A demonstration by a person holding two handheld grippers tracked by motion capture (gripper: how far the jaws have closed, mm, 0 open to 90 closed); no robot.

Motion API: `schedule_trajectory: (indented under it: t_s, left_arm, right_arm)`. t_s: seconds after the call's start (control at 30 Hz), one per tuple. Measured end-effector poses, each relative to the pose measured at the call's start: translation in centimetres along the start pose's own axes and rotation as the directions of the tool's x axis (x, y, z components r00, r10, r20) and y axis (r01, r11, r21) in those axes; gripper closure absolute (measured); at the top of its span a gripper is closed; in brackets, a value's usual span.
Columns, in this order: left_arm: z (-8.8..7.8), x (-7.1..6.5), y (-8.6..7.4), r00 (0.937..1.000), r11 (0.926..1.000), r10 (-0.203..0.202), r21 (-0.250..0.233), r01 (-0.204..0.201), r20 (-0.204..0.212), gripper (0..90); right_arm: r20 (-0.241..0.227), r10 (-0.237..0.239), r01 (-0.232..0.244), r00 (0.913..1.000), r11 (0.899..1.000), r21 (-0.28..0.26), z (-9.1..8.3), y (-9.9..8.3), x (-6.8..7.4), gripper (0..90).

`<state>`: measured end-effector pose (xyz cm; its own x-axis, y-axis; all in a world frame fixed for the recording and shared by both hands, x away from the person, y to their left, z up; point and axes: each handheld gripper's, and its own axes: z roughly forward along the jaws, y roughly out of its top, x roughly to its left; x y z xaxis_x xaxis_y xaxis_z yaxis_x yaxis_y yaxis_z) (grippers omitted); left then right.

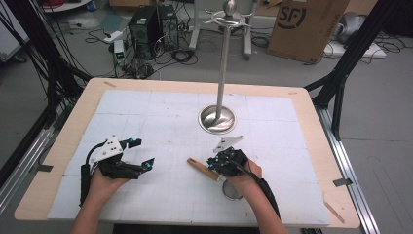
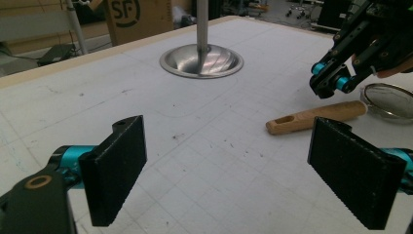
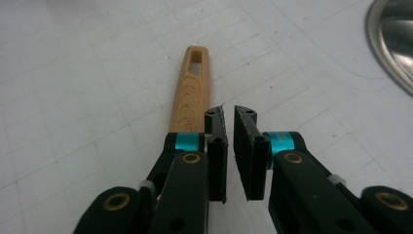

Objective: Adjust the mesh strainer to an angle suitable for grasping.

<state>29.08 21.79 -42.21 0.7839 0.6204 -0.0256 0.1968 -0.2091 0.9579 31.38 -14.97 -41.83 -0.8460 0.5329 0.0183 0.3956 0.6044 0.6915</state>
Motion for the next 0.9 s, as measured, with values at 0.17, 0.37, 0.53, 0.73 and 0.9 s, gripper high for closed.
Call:
schedule_trajectory:
  t_s: [0.17, 0.37, 0.53, 0.73, 0.9]
  left_arm:
    - [0.0, 0.0, 0.0, 1.0000, 1.0000, -0.001, -0.001, 0.001, -0.001, 14.8]
    - [0.0, 0.0, 0.0, 1.0000, 1.0000, -0.003, -0.001, 0.003, 0.001, 14.8]
    - [0.0, -0.1, 0.0, 1.0000, 1.0000, -0.004, -0.006, 0.004, 0.004, 14.8]
    - [0.0, -0.2, 0.1, 1.0000, 1.0000, -0.003, -0.006, 0.003, 0.002, 14.8]
    - [0.0, -0.2, 0.1, 1.0000, 0.9999, -0.005, -0.010, 0.005, 0.006, 14.8]
  right_arm:
    - [0.015, 0.033, -0.032, 0.9993, 0.997, -0.074, -1.8, -1.0, -0.6, 74.9]
    - [0.017, 0.071, -0.067, 0.9973, 0.986, -0.153, -4.1, -2.9, -1.1, 71.6]
    - [0.022, 0.115, -0.107, 0.9932, 0.968, -0.227, -6.0, -4.6, -1.2, 69.4]
    - [0.023, 0.129, -0.118, 0.9914, 0.955, -0.271, -7.0, -5.5, -1.3, 67.6]
    - [0.016, 0.133, -0.123, 0.9910, 0.948, -0.294, -7.6, -5.7, -1.2, 64.6]
